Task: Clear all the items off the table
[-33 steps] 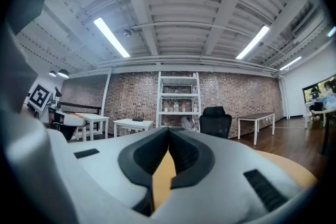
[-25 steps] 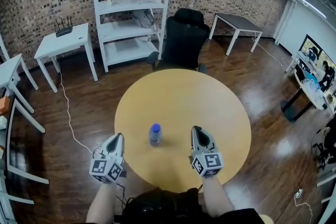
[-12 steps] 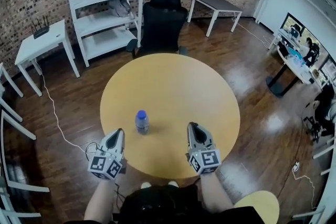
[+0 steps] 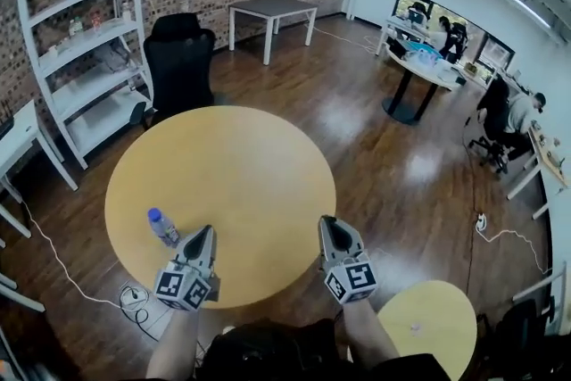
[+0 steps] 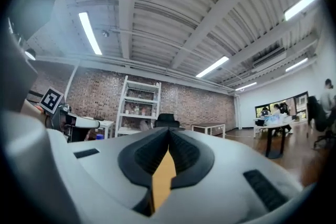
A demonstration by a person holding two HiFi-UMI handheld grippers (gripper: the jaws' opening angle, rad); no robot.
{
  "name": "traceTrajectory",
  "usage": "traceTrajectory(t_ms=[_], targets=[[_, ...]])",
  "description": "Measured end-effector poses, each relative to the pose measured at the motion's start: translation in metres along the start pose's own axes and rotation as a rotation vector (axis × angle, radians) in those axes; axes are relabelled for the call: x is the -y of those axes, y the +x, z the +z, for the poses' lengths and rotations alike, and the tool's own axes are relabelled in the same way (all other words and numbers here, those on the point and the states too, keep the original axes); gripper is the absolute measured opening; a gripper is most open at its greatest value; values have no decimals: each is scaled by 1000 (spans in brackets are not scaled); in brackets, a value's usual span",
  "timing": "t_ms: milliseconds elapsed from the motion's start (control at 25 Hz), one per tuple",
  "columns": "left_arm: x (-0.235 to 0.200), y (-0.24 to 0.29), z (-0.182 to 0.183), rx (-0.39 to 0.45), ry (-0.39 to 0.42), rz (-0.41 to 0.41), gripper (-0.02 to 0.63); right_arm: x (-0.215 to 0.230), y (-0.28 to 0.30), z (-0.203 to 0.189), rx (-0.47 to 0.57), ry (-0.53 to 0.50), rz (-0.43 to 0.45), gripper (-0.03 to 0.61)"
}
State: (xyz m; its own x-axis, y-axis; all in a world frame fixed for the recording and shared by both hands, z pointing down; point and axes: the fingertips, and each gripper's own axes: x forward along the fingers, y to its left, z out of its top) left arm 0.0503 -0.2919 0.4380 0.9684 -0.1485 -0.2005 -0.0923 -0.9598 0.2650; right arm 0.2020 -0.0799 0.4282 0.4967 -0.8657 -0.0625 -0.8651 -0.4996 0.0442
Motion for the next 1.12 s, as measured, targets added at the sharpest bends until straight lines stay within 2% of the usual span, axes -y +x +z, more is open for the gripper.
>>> traceTrajectory(t_ms=[120, 240, 480, 680, 1120], targets=[[67, 41, -23, -29, -23, -115, 0, 70, -57, 5, -3, 1, -131, 5], [141, 76, -51, -81, -49, -267, 0, 132, -124, 7, -1, 26, -278, 5], [268, 116, -98, -178, -91, -509, 0, 198, -249, -6, -25, 61, -529, 5], [340, 127, -128, -270, -79, -713, 0, 216, -324, -11, -27, 79, -738, 5], [441, 143, -164, -334, -146, -982, 0, 202, -458, 5, -69, -3, -1116, 5]])
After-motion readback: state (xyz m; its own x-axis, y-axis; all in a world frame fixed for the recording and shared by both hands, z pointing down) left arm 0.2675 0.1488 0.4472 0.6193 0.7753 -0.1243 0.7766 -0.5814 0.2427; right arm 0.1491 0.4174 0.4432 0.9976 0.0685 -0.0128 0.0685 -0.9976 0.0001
